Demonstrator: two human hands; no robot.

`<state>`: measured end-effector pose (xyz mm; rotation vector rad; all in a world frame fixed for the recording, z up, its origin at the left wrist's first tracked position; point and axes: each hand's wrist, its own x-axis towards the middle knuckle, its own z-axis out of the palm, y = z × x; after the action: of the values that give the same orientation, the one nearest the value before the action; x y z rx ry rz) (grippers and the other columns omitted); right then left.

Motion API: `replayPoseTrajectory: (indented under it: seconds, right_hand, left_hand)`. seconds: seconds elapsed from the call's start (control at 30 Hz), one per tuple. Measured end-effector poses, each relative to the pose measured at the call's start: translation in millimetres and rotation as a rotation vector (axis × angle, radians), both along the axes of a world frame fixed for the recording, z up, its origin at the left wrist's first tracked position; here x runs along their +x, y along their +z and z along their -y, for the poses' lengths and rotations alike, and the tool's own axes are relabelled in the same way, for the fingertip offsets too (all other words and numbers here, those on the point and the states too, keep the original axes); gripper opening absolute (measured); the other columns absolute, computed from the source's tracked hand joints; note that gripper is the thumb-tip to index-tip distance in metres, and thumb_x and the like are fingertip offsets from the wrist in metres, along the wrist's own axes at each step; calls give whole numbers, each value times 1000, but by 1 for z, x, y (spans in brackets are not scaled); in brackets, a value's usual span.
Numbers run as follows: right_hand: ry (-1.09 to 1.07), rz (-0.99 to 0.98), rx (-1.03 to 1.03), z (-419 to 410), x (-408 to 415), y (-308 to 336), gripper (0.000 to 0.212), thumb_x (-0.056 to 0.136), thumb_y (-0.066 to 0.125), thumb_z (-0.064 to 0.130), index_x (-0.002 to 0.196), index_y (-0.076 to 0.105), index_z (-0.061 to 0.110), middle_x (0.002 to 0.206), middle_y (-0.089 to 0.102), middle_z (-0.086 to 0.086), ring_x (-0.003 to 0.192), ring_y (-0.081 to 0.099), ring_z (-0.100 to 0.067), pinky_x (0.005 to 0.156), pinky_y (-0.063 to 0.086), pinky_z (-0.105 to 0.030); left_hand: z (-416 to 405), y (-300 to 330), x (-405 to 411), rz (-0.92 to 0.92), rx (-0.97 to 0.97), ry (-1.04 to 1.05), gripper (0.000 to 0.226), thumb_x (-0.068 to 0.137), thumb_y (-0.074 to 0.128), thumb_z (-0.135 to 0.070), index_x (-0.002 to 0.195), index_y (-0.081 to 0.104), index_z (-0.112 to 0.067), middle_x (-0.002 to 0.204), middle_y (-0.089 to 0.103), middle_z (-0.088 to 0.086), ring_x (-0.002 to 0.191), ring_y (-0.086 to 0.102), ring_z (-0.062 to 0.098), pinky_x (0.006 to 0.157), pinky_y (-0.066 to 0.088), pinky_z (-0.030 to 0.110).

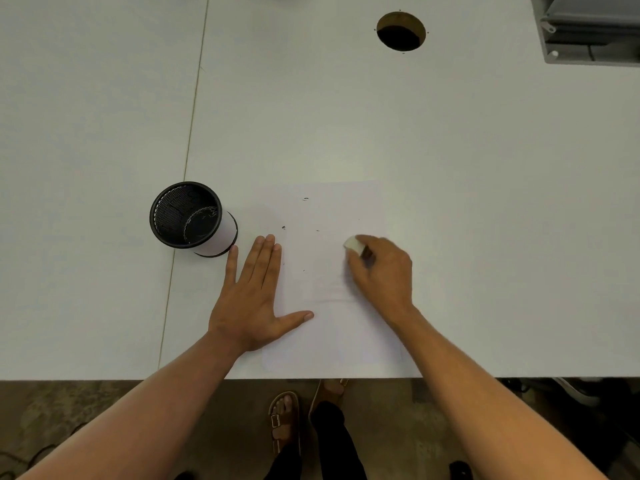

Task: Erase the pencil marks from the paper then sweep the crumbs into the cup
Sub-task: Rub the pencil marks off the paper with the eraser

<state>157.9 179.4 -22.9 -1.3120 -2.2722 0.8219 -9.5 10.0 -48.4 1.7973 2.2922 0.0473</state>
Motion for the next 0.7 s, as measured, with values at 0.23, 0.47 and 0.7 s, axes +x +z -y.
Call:
replayPoseTrajectory:
  seconds: [0.23,0.47,0.7]
  right_hand:
    - [198,7,-44,51,5,1,24,87,66,22,108,68,12,89,69,-2,74,62,-13,67,43,-17]
    - [-14,-4,-34,1,-4,-2,18,85,67,24,101,70,17,81,68,2,69,59,-12,66,45,-22]
    - [208,6,-78,60,-2,1,26,86,66,25,109,68,13,90,70,-2,76,61,-12,69,46,-19]
  left_hand:
    - [1,-1,0,5,-1,0,115,87,21,-87,159,11,1,169,7,17,157,4,29,123,10,64]
    - [0,0,-1,0,-16,5,116,86,19,-88,160,10,0,170,5,16,158,2,28,123,7,62]
    - [0,0,0,2,8,-5,115,87,21,-88,159,14,2,169,8,17,157,6,29,123,8,63]
